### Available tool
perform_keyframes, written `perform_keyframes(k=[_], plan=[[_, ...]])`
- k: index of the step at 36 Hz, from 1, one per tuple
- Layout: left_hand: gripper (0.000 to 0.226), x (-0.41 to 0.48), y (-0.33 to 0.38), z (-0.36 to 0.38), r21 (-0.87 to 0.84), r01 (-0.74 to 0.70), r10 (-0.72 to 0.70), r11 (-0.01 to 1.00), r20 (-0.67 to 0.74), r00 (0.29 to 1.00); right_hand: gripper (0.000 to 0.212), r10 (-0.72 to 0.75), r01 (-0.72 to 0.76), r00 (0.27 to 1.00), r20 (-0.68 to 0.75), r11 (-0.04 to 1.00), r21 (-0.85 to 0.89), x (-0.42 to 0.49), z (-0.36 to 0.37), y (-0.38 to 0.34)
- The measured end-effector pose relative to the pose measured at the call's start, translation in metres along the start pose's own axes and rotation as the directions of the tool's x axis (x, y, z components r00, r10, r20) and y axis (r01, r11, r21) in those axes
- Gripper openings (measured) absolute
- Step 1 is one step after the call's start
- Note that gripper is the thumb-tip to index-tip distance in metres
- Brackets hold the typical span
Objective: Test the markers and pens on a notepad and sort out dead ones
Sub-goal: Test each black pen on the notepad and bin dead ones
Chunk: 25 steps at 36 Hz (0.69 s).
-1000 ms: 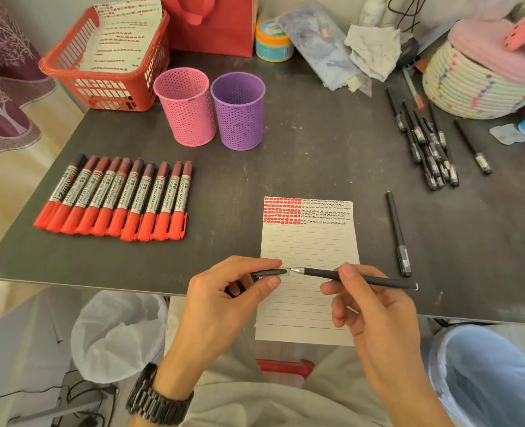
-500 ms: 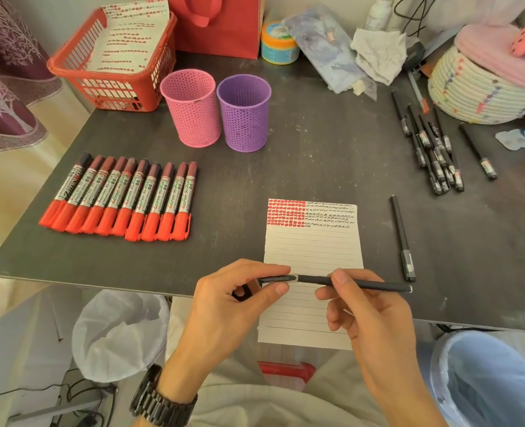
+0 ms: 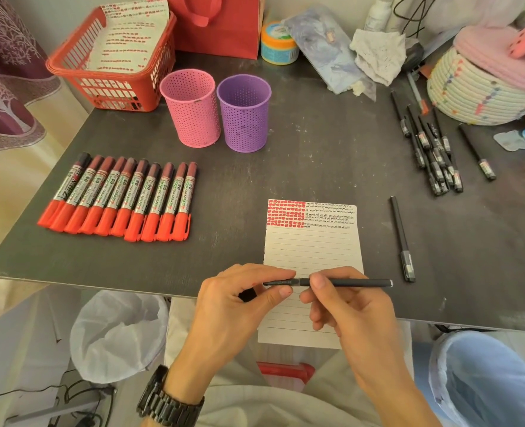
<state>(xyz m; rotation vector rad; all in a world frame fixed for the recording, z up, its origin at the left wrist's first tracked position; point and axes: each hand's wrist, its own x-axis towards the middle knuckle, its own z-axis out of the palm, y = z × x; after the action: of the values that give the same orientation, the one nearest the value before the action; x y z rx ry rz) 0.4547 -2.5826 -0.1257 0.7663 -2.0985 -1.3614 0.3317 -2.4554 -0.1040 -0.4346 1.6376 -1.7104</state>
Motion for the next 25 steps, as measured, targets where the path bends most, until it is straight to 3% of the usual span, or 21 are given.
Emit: perform_keyframes(k=[4, 10, 15, 18, 21, 25], plan=[[0.028, 0.000, -0.002, 0.001, 0.015, -0.019, 0.019, 1.000, -0.026, 0.999, 0.022, 0.010, -0.010, 1.000, -0.025, 1.000, 0.005, 0.002, 0.004, -0.001], [0.029, 0.000, 0.006, 0.007, 0.052, -0.082, 0.083, 0.995, -0.032, 0.996, 0.014, -0.031, 0.033, 0.998, -0.060, 0.999, 0.024, -0.002, 0.017, 0.000], [0.055, 0.009, 0.008, 0.002, 0.126, -0.048, 0.051, 0.991, -0.016, 0.999, 0.021, -0.053, 0.060, 0.972, -0.229, 0.998, 0.025, 0.011, -0.003, -0.014], [0.054, 0.027, 0.008, -0.005, 0.248, -0.057, 0.067, 0.967, -0.031, 0.997, 0.014, -0.073, 0.059, 0.952, -0.298, 0.997, -0.058, 0.025, -0.038, -0.033], [0.051, 0.050, 0.004, -0.010, 0.413, -0.096, 0.090, 0.906, 0.033, 0.995, 0.011, -0.074, 0.022, 0.964, -0.254, 0.979, -0.203, 0.034, -0.077, -0.057], [0.051, 0.076, -0.004, -0.009, 0.545, -0.164, 0.093, 0.822, 0.156, 0.983, 0.012, -0.013, -0.086, 0.981, -0.194, 0.866, -0.492, 0.047, -0.119, -0.083]])
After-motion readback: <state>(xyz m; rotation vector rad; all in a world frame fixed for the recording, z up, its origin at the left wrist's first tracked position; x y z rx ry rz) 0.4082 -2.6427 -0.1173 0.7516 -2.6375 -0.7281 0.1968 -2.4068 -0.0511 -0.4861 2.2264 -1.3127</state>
